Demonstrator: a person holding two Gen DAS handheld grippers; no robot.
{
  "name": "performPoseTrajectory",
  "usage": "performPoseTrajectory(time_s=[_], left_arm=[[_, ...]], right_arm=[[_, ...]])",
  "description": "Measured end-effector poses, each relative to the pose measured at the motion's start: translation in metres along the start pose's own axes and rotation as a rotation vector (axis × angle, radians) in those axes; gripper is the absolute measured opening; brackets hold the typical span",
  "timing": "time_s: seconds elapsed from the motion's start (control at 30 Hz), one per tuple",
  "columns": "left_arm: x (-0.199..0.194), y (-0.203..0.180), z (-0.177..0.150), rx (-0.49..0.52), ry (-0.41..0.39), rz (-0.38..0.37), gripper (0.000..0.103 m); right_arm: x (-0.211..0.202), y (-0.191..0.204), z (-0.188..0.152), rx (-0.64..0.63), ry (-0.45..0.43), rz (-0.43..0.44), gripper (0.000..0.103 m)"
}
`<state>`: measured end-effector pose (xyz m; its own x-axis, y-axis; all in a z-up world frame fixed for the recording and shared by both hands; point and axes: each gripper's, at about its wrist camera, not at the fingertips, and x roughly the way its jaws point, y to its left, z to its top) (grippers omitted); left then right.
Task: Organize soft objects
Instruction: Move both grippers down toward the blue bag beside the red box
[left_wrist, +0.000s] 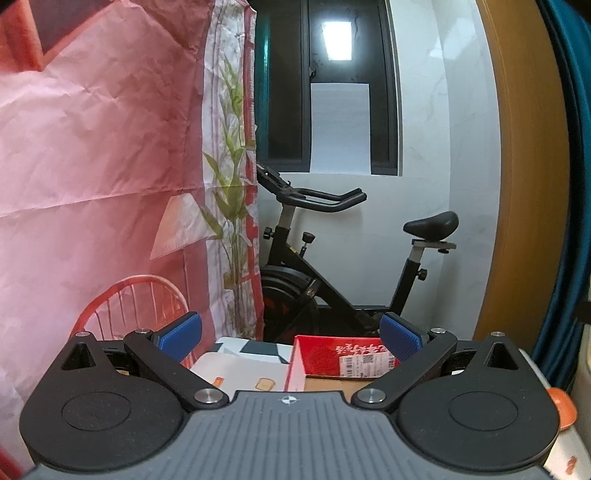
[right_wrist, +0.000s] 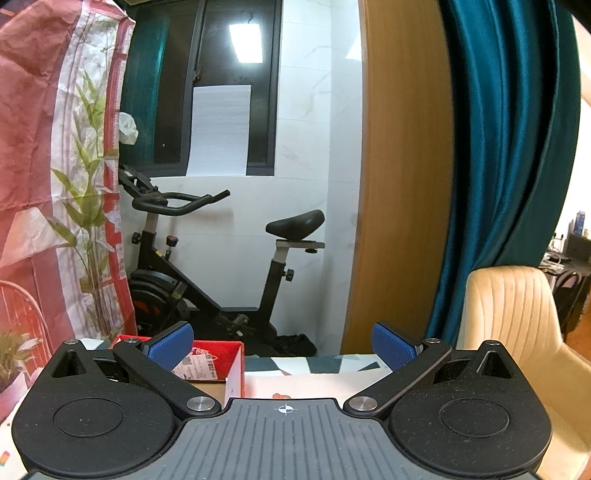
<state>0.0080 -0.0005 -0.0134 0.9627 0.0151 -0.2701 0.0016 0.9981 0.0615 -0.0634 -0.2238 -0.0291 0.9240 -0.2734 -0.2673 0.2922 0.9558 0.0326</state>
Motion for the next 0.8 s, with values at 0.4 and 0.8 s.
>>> performPoseTrajectory(time_s=[0.4,0.8], left_arm=[[0.048,-0.003,-0.059,0.062,0.126,0.019,0.103],[0.084,-0.009,-0.115,0.053,0.210,0.021,0.103]], right_arm=[[0.054,-0.011,-0.067,0.137,0.083,0.168,0.103],[0.098,0.012,-0.142,0.115,0.180,0.198,0.103]])
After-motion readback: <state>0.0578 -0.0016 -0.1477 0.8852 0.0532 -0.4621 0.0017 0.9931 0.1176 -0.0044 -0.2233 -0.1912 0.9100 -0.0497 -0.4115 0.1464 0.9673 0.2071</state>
